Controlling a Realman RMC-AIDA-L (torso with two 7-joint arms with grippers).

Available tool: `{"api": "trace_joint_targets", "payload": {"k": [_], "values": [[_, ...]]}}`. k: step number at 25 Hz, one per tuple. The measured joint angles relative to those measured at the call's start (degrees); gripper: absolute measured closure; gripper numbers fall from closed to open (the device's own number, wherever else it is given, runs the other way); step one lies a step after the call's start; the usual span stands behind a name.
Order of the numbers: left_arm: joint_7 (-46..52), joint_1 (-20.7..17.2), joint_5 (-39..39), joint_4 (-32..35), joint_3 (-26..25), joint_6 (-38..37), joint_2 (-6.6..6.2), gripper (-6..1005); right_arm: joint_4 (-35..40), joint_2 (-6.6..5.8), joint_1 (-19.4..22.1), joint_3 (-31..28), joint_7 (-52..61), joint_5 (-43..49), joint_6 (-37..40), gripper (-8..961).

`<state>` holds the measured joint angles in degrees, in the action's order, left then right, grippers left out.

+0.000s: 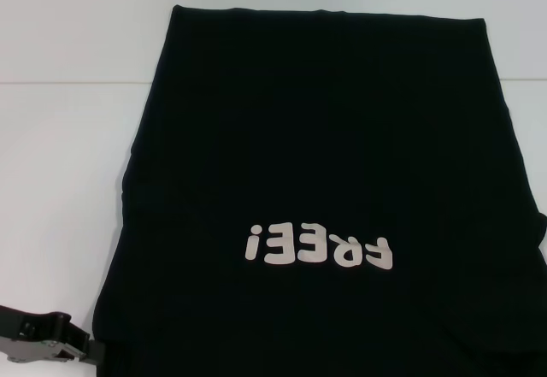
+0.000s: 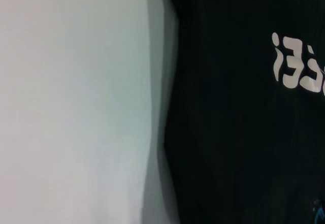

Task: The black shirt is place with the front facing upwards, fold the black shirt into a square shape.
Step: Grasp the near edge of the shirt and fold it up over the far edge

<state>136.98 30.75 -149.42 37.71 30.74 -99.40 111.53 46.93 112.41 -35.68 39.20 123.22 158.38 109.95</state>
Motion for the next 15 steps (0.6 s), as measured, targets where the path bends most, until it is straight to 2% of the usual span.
{"api": "trace_joint_targets", "payload": {"k": [6,15], "values": [[0.87,0.06,-0.07,-0.23,0.12,-0.06,-0.18,984,0.0,0.0,0.07,0.0,0.0,0.0,0.0,886],[0.99,-0.03,-0.7,-0.22,0.09,0.33,-0.53,664,0.0,0.05,0.09,0.0,-0.01,0.0,0.0,885]]}}
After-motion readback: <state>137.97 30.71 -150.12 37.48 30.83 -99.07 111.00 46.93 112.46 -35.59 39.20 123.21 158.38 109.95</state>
